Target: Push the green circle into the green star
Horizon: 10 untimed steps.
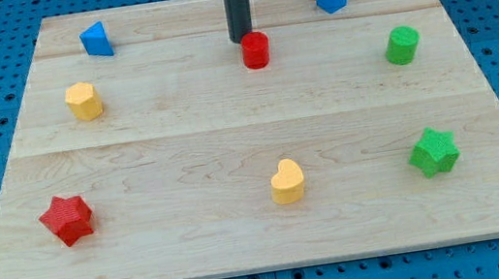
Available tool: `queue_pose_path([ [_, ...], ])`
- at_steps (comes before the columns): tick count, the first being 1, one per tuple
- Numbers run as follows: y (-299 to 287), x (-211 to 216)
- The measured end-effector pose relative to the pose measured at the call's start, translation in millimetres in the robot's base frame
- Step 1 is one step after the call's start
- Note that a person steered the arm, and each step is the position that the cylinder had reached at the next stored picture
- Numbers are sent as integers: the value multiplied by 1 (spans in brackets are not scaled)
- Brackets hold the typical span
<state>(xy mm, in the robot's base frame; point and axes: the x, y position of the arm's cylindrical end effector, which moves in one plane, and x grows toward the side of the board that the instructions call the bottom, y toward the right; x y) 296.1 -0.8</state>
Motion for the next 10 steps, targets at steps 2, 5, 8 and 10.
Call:
queue_pose_path([
  [2,42,38],
  [5,103,21],
  [8,221,27],
  [10,196,40],
])
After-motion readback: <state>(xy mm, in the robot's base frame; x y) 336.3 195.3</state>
